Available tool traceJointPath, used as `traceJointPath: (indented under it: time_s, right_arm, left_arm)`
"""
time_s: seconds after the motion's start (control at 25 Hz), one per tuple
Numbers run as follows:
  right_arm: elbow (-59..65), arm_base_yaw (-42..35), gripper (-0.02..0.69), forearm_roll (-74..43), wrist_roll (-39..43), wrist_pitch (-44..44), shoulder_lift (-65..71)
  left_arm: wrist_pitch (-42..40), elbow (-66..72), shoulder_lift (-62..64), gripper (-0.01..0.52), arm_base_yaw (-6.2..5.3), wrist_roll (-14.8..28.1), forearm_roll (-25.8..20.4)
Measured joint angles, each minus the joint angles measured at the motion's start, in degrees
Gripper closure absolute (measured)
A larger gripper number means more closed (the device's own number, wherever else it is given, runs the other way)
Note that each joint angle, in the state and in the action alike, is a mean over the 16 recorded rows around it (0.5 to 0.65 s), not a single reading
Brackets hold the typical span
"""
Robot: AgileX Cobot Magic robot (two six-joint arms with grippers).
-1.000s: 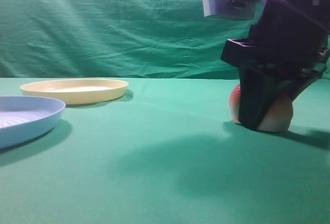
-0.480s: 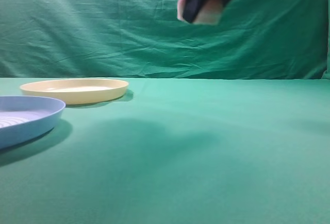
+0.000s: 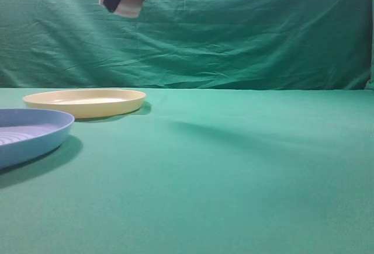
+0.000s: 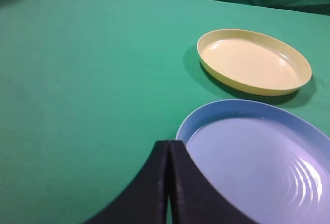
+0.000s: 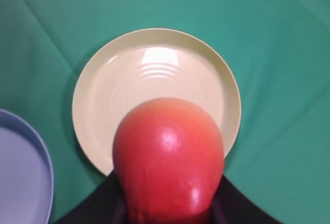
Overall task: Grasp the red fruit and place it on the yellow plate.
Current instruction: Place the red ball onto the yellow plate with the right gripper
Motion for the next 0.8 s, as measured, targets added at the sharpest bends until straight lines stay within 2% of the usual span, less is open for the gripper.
traceJointPath:
  time_s: [0.24, 0.52, 0.64, 0.8]
  right_arm:
    - [-1.18, 0.65, 0.220, 0.19, -0.16, -2.55, 3.90]
    - [-1.54, 0.69, 0.034, -1.54, -0.24, 0.03, 4.21]
    - [-1.86, 0.69, 0.049, -2.43, -0.27, 1.87, 2.89]
    - [-2.29, 0.69, 0.173, -3.55, -0.22, 4.98, -0.04]
  left_arm:
    - [0.00, 0.00, 0.00, 0.514, 0.00, 0.00, 0.00]
    - [0.00, 0.00, 0.00, 0.514, 0.00, 0.00, 0.00]
    - [0.00, 0.00, 0.00, 0.514, 0.00, 0.00, 0.00]
    - [0.00, 0.00, 0.00, 0.514, 0.00, 0.00, 0.00]
